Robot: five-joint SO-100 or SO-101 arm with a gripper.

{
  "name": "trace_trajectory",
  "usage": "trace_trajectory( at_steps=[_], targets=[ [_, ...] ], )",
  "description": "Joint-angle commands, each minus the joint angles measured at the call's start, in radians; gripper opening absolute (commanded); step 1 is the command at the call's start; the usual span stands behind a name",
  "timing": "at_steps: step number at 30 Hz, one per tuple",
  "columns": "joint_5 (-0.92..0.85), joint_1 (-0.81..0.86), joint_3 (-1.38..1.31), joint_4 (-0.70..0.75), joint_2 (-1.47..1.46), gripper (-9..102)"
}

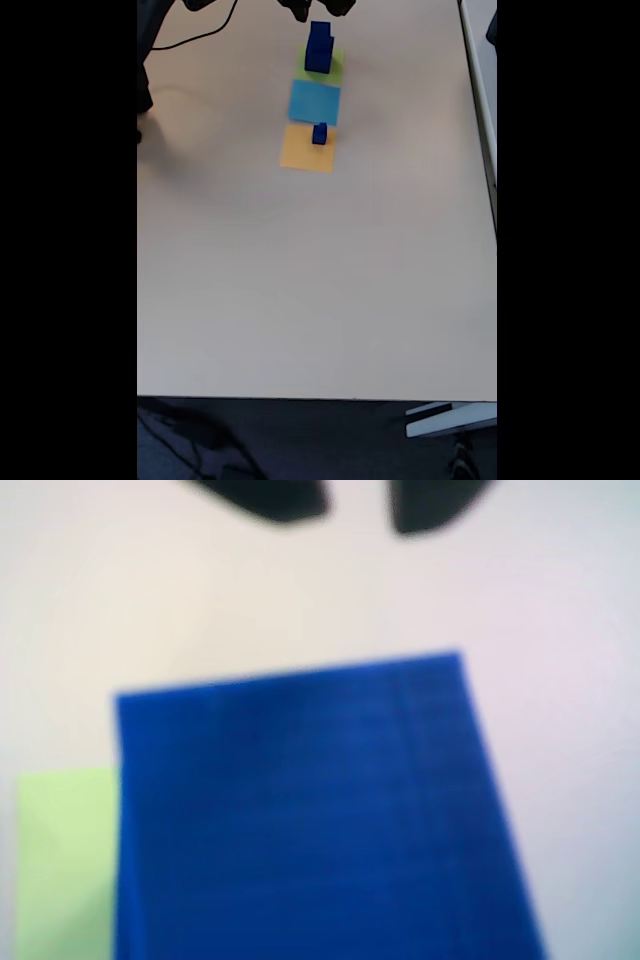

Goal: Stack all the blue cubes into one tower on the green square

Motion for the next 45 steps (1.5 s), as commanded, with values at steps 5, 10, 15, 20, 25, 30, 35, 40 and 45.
trace_trajectory(
  at_steps=[5, 10, 15, 20, 25, 30, 35, 40, 45],
  targets=[
    [-0.002, -0.014, -0.011, -0.011, 0.028, 0],
    [-0.011, -0.012, -0.011, -0.014, 0.015, 0],
    [-0.015, -0.009, -0.011, -0.014, 0.009, 0],
    [-0.028, -0.002, -0.012, -0.018, -0.005, 0],
    [-0.031, 0.0, -0.012, -0.025, -0.012, 0],
    [-0.035, 0.0, -0.012, -0.035, -0.025, 0],
    [-0.029, 0.0, -0.012, -0.04, -0.031, 0],
    [-0.031, 0.0, -0.014, -0.048, -0.037, 0],
    [-0.032, 0.0, -0.014, -0.051, -0.038, 0]
  ],
)
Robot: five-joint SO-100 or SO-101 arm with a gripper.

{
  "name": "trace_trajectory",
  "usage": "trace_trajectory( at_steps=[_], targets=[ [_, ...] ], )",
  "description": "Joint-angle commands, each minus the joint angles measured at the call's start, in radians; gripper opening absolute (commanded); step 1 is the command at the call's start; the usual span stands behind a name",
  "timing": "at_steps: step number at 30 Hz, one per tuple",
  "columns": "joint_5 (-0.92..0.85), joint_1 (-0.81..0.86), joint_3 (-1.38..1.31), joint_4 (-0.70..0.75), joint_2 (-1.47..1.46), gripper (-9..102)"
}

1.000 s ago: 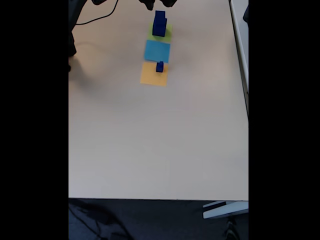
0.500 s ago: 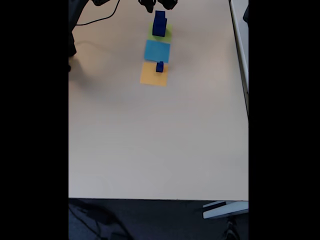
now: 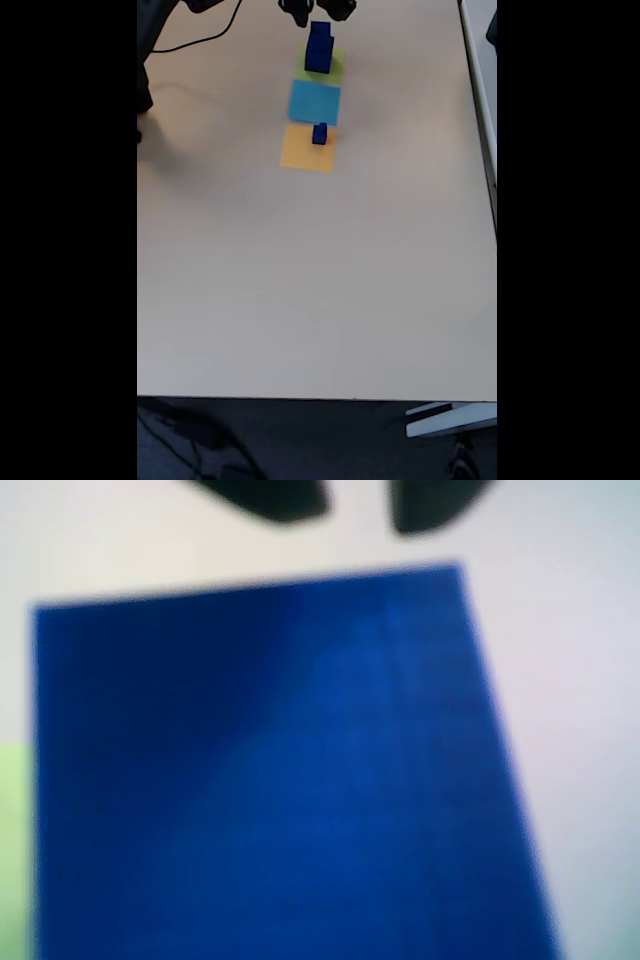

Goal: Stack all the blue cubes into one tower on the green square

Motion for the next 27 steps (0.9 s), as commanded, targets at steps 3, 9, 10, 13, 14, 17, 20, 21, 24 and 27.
trace_trajectory(
  at_steps=[3, 9, 10, 13, 14, 17, 20, 21, 24, 27],
  targets=[
    [-0.011, 0.009, -0.014, -0.02, 0.015, 0],
    [-0.02, 0.012, -0.014, -0.02, 0.017, 0],
    [-0.02, 0.012, -0.014, -0.02, 0.017, 0],
    [-0.025, 0.012, -0.014, -0.023, 0.017, 0],
    [-0.025, 0.012, -0.014, -0.023, 0.017, 0],
    [-0.029, 0.014, -0.014, -0.025, 0.017, 0],
    [-0.034, 0.015, -0.014, -0.026, 0.015, 0],
    [-0.035, 0.015, -0.014, -0.028, 0.015, 0],
    [-0.043, 0.018, -0.014, -0.031, 0.014, 0],
    [-0.052, 0.021, -0.014, -0.038, 0.014, 0]
  ],
)
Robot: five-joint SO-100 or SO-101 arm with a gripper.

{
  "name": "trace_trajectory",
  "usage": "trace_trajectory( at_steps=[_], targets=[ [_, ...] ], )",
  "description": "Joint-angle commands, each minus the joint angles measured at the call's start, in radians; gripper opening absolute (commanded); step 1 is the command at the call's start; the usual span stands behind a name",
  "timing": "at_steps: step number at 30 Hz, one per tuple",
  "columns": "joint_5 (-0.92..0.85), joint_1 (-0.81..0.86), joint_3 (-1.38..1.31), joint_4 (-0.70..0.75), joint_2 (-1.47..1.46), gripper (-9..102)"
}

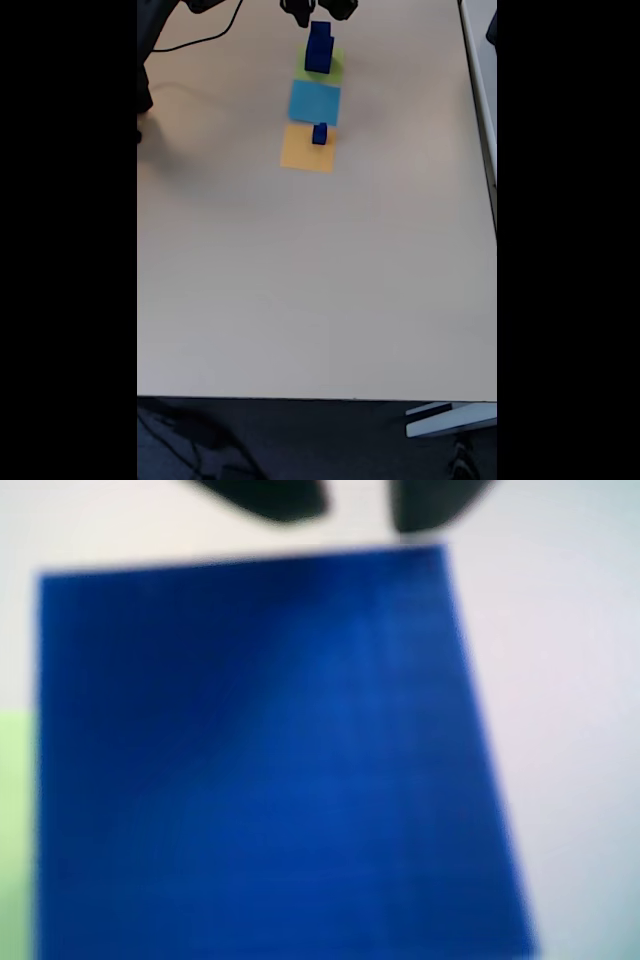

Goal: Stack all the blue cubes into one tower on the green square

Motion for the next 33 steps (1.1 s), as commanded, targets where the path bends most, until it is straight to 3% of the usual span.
trace_trajectory(
  at_steps=[1, 33],
  targets=[
    [-0.015, 0.014, -0.015, -0.021, 0.014, 0],
    [-0.035, 0.02, -0.038, -0.032, 0.0, 0]
  ],
)
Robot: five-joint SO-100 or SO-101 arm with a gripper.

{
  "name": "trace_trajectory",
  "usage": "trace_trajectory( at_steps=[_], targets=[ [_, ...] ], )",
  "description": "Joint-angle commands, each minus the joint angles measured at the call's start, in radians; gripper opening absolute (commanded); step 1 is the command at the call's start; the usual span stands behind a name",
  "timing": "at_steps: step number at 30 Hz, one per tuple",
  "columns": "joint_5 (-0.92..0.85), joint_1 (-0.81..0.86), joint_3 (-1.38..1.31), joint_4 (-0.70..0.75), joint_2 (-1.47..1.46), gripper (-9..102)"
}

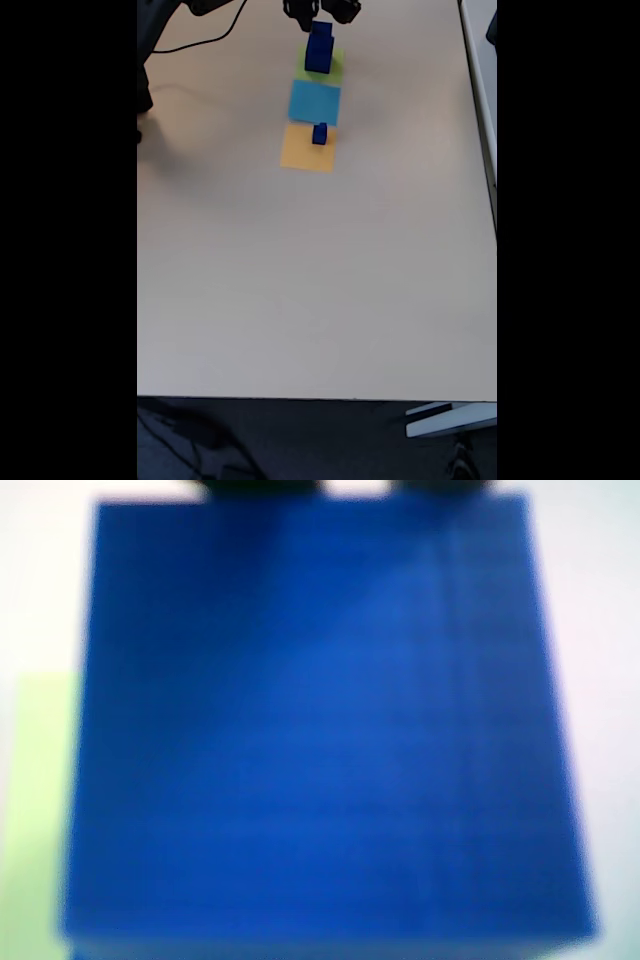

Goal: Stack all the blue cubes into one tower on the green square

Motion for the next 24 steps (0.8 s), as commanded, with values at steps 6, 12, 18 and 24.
trace_trajectory(
  at_steps=[6, 12, 18, 24],
  targets=[
    [-0.003, 0.006, -0.041, -0.018, 0.018, 0],
    [0.037, -0.015, -0.051, -0.018, 0.015, 0],
    [0.064, -0.031, -0.061, -0.009, 0.032, 0],
    [0.055, -0.025, -0.058, 0.018, 0.071, 0]
  ],
)
